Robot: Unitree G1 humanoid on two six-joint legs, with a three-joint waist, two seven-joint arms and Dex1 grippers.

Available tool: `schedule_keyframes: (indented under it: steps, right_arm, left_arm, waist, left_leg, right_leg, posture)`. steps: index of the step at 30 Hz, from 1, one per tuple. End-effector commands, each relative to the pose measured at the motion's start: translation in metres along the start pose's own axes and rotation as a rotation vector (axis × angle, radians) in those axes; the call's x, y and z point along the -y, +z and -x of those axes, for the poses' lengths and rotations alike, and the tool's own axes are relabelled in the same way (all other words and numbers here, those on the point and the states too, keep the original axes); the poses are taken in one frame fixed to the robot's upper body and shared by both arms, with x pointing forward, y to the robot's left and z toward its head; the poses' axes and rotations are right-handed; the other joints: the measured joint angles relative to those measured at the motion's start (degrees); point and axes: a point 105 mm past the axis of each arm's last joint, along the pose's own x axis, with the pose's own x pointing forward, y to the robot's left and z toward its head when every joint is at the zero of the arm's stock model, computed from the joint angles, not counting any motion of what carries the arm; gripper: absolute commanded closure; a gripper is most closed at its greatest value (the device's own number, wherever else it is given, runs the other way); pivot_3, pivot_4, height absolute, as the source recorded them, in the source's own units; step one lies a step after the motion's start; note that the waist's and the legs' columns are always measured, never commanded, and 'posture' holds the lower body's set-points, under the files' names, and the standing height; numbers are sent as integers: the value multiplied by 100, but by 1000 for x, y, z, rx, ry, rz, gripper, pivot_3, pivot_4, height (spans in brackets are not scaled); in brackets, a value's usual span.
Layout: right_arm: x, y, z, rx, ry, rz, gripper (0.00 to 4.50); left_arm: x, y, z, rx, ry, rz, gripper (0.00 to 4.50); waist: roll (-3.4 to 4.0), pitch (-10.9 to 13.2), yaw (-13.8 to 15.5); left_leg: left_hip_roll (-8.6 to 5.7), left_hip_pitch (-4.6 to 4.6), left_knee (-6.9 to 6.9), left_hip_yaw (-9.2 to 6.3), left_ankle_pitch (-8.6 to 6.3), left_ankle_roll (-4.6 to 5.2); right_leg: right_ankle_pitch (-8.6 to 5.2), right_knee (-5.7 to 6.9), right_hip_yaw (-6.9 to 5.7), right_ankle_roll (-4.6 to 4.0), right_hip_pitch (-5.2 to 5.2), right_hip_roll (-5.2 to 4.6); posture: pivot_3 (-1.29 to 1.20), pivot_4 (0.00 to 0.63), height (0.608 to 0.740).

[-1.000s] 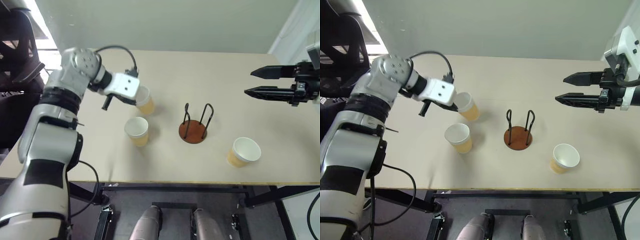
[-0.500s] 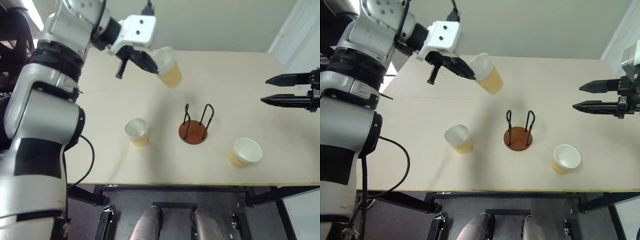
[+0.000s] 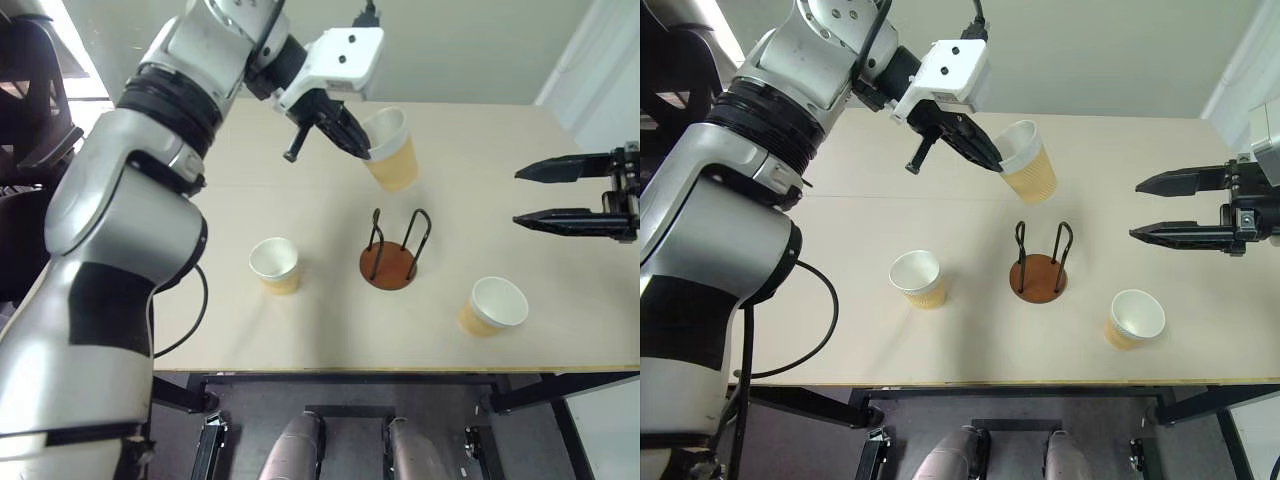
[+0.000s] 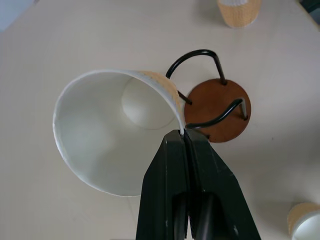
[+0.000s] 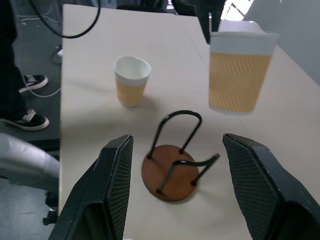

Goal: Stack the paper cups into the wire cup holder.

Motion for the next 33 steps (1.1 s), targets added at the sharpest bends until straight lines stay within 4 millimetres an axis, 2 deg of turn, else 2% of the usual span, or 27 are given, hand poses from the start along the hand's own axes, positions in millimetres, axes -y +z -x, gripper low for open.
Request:
schedule_keyframes:
  steps: [1, 7, 20, 33]
  right_arm:
    - [-6, 17, 6, 45, 13, 48, 1630]
    - [-7, 17, 5, 43, 26, 31, 1630]
    - [-8, 20, 9, 37, 9, -6, 1630]
    - [-6, 20, 10, 21, -6, -15, 1630]
  left_arm:
    - [-1, 24, -3, 34, -51, -58, 4456]
    - [-3, 36, -13, 47, -82, -75, 4456]
    - [-1, 21, -36, -108, -143, -143, 4456]
    - [2, 19, -47, -91, -164, -136, 4456]
  waist:
    - [0, 0, 21]
    - [0, 0, 41]
    - [-2, 1, 49]
    - [-2, 1, 57]
  left_leg:
    - [-5, 4, 2, 4, 0, 0]
    - [-12, 12, 16, 0, 4, -3]
    - [-10, 12, 12, 4, 4, -1]
    - [-24, 10, 11, 10, -2, 10]
  right_leg:
    - [1, 2, -10, -1, 4, 10]
    - [14, 1, -11, -7, 21, 10]
    - [9, -2, -5, 9, 21, 2]
    - [1, -4, -9, 22, 22, -21]
  posture:
    - [0, 150, 740]
    - [0, 150, 740]
    - [0, 150, 740]
    - [0, 150, 740]
